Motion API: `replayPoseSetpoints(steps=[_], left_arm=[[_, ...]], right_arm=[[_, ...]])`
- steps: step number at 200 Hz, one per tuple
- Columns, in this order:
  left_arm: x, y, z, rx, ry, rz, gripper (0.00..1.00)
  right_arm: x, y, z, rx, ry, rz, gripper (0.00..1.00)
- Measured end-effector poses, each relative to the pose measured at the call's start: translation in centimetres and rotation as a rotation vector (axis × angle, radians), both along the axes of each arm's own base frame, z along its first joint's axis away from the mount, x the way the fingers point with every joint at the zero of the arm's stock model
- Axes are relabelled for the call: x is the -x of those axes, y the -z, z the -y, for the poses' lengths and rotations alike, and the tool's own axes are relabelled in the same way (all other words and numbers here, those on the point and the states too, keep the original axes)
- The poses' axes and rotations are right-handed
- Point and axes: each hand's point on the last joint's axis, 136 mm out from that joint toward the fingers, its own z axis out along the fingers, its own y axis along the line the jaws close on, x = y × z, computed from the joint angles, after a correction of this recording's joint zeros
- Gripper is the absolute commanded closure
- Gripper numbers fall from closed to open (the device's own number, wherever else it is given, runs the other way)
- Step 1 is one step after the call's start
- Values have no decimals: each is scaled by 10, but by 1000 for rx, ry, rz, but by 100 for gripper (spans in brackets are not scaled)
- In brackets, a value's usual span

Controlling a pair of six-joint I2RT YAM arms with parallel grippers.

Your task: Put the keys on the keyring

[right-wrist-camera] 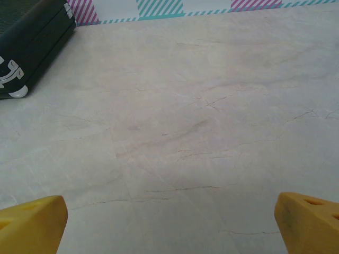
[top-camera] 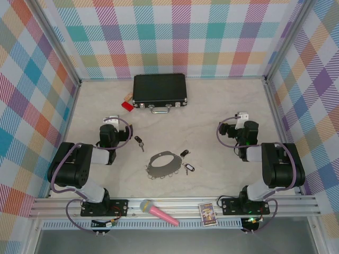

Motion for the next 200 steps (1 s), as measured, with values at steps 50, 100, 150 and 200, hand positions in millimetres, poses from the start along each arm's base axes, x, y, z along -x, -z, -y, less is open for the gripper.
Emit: replayPoseSetpoints(steps=[50, 100, 150, 200], left_arm=[[0, 0, 0, 0, 0, 0, 0], [0, 0, 0, 0, 0, 0, 0], [0, 0, 0, 0, -1, 0, 0], [0, 1, -2, -1, -9, -8, 0]], right_arm=[[0, 0, 0, 0, 0, 0, 1], [0, 0, 0, 0, 0, 0, 1], [0, 0, 0, 0, 0, 0, 1], [0, -1, 0, 0, 1, 2, 1]])
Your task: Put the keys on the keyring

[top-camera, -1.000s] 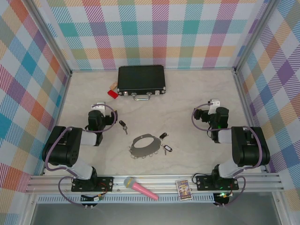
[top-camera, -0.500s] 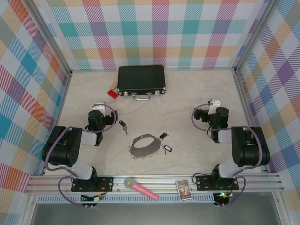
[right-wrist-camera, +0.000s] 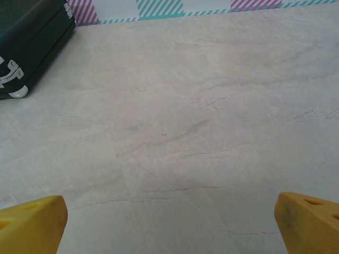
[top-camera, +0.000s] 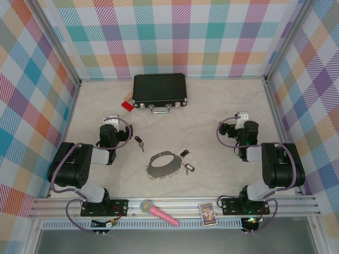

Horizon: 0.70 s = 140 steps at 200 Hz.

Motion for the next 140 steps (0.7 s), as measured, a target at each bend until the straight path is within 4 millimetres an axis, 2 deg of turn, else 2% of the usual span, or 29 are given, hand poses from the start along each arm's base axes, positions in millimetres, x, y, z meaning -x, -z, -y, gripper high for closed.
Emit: replayPoseSetpoints(steps=[16, 30, 40, 58, 72, 86, 95, 108, 140], left_arm=[[-1, -2, -6, -9, -34, -27, 0], [-6, -18, -15, -14, -96, -51, 0], [-13, -41, -24, -2, -161, -41, 0], [-22, -102, -38, 64, -288, 20, 0], [-18, -141, -48, 148, -385, 60, 0], [-9, -163, -52, 225, -435, 74, 0], [-1, -167, -50, 270, -440, 66, 0], [10, -162, -44, 327, -426, 31, 2], [47, -125, -19, 472, -349, -80, 3]], right_arm=[[2, -5, 1, 6, 12, 2, 1], [7, -17, 6, 1, 51, -3, 1], [11, -32, 11, -18, 93, -3, 1], [10, -69, 20, -90, 176, 26, 1], [12, -91, 23, -171, 224, 47, 1], [18, -103, 24, -277, 272, 34, 1], [21, -106, 20, -332, 271, 27, 1], [25, -108, 12, -404, 251, 11, 1], [30, -111, -14, -539, 144, -40, 1]])
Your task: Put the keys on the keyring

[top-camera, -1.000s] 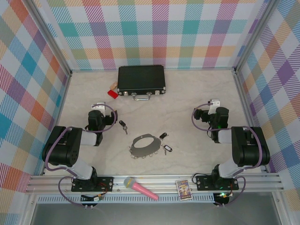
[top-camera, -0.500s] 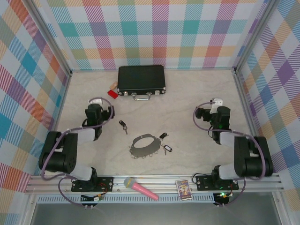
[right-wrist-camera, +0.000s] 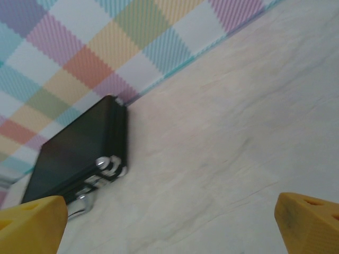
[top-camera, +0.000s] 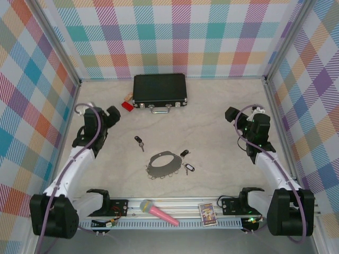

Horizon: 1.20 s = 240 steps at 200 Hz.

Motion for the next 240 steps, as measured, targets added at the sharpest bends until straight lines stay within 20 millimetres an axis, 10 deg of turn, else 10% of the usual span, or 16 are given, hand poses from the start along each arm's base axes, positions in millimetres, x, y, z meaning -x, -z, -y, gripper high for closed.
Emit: replayPoseSetpoints(steps=[90, 157, 240], left_arm=[[88, 62, 102, 55, 349, -182, 30], [149, 117, 147, 38, 488, -381, 44], [169, 164, 163, -116, 494, -552, 68]], right_arm=[[41, -9, -138, 31, -445, -32, 1], [45, 15, -157, 81, -486, -83, 1], [47, 17, -161, 95, -485, -86, 1]])
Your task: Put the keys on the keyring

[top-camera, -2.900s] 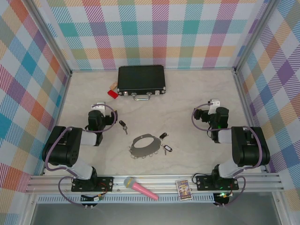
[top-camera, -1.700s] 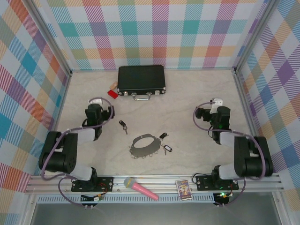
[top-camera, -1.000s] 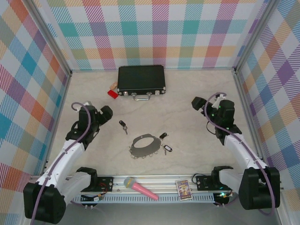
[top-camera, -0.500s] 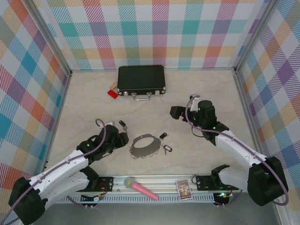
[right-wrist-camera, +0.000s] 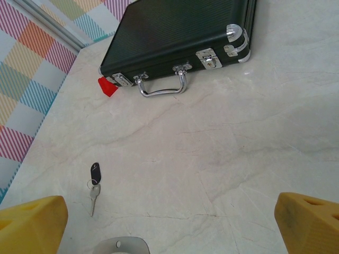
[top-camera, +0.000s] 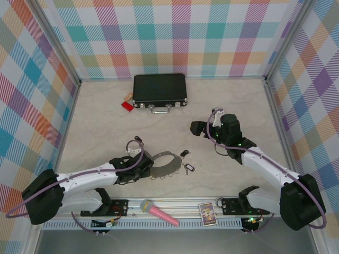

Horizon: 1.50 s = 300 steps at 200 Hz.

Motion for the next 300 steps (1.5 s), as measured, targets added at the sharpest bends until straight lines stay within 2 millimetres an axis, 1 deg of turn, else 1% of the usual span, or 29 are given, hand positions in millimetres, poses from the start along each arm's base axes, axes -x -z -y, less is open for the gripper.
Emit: replayPoseSetpoints(steps=[59, 74, 83, 94, 105, 114, 141, 152, 181, 251, 258, 269, 279, 293, 300], left_arm=[[-15, -2, 11, -9, -11, 33, 69], [-17, -1, 14, -10, -7, 34, 75], [-19, 1, 17, -10, -5, 34, 75], [-21, 2, 19, -13, -1, 32, 85], [-22, 4, 22, -14, -3, 30, 87], [-23, 4, 23, -16, 0, 30, 93], [-26, 2, 27, -15, 4, 34, 95], [-28, 1, 28, -16, 8, 35, 100], [-33, -2, 35, -25, 29, 45, 100], [-61, -15, 71, -40, 108, 89, 100], [-63, -17, 74, -41, 114, 92, 98], [-66, -20, 77, -42, 121, 97, 92], [-67, -23, 79, -44, 127, 100, 89], [-67, -27, 76, -54, 124, 101, 82], [-65, -28, 72, -63, 118, 97, 80]], right_arm=[[1, 0, -1, 3, 0, 2, 1], [1, 0, -1, 3, 0, 2, 1], [1, 0, -1, 4, 0, 2, 1], [1, 0, -2, 5, -1, 2, 1], [1, 0, -2, 6, -1, 2, 1], [1, 1, -2, 7, 1, 2, 1], [1, 1, -1, 9, 5, 2, 1], [1, 1, -1, 11, 8, 1, 1], [1, 3, 0, 14, 11, -2, 1], [2, 3, -1, 15, 7, -2, 1], [2, 3, -1, 14, 6, -2, 1], [2, 4, -1, 15, 6, -3, 1], [2, 4, -1, 16, 5, -4, 1], [3, 5, -2, 17, 4, -7, 1], [4, 6, -2, 17, 2, -7, 1]])
